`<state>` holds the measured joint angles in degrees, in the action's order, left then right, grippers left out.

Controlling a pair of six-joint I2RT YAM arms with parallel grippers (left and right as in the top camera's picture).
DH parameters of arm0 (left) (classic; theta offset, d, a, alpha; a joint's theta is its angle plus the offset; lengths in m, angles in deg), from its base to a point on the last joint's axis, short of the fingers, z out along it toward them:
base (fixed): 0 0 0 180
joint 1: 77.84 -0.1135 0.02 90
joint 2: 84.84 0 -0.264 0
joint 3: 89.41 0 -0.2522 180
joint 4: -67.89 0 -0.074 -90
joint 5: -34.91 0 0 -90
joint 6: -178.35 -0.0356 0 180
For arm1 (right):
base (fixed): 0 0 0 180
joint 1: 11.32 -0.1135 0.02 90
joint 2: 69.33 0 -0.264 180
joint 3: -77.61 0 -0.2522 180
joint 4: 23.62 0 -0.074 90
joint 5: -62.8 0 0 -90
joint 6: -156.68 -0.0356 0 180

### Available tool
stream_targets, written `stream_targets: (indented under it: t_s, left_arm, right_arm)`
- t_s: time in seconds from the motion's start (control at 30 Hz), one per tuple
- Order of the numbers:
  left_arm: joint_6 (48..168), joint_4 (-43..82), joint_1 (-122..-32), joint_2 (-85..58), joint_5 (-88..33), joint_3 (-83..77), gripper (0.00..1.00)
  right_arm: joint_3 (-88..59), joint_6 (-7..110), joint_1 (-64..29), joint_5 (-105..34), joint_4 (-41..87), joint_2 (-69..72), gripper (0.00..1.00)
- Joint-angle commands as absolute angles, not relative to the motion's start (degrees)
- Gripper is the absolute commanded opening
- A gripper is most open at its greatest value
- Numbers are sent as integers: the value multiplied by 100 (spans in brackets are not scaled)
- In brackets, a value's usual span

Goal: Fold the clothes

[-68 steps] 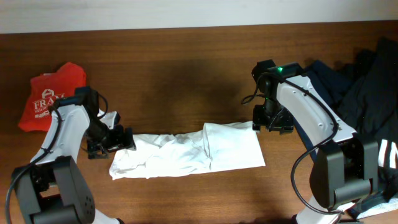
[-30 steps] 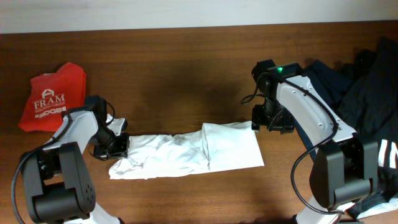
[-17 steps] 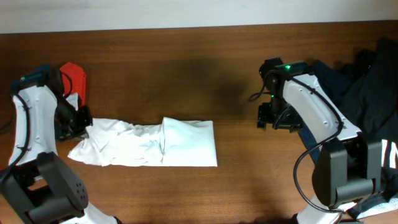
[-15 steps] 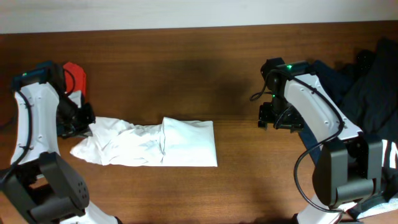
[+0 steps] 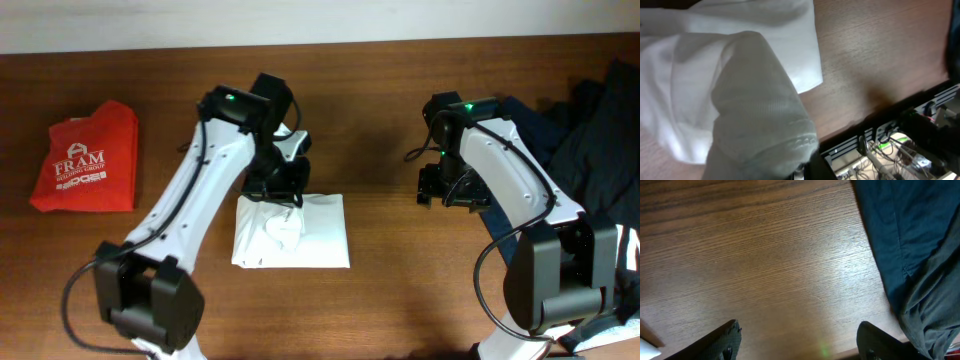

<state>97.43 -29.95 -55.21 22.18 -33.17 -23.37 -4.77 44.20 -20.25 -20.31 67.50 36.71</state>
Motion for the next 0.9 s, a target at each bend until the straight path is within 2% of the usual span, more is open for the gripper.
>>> stream_targets:
  t_s: [0.0,0.07,0.1,0.13,0.17,0.23,0.27,0.33,0.4,0.43,0.53,0.63,0.67,0.77,0.87]
  left_arm:
    - [9804,-2741,-5322,2826,-3234,-2429,4]
    - [9817,-2555,-5199,3057,-3226,-2429,6]
    - [9820,-2512,-5136,3095,-3175,-2429,21]
    - [9817,-2470,-5077,3095,-3121,-2429,59]
    - [9767,-2429,-5064,3086,-2745,-2462,64]
    - [9516,-2560,-5475,3086,-2861,-3155,64]
    - [9516,-2615,-6141,3086,-3355,-3791,66]
    - [9516,-2490,-6524,3114,-3621,-3782,66]
    - [9514,-2470,-6906,3346,-3704,-3574,64]
    - [9514,-2433,-6998,3447,-3700,-3380,60]
    - [9385,-2053,-7040,3761,-3838,-2300,43]
    - [9389,-1391,-7051,3763,-4146,-1347,42]
    - [9387,-1074,-7051,3763,-4148,-982,42]
    - [9391,-1137,-7051,3763,-4443,-586,43]
    - [9649,-1963,-7044,3761,-4347,-527,43]
  right_arm:
    - [-388,4392,-1983,-1882,6779,3680,78]
    - [-388,4392,-1983,-1882,6777,3680,78]
    - [-388,4392,-1983,-1880,6777,3680,78]
    - [-388,4390,-1983,-1884,6777,3680,78]
    - [-388,4392,-1983,-1899,6777,3680,78]
    - [-388,4615,-1983,-2026,6766,3680,80]
    - [-388,6385,-2012,-3976,6687,3680,80]
    - [-388,7589,-2128,-5980,6713,3680,80]
    - [-388,7974,-2567,-6981,6512,3682,80]
    - [-403,7972,-2810,-7132,6368,3687,79]
    - [-825,7161,-3837,-7206,5338,3698,79]
    - [-1747,6588,-4309,-7195,4012,3698,79]
    - [-2084,6536,-4364,-7110,3708,3698,74]
    - [-2659,6016,-4272,-5414,3540,3704,73]
    - [-2680,6016,-3837,-3781,2888,3713,72]
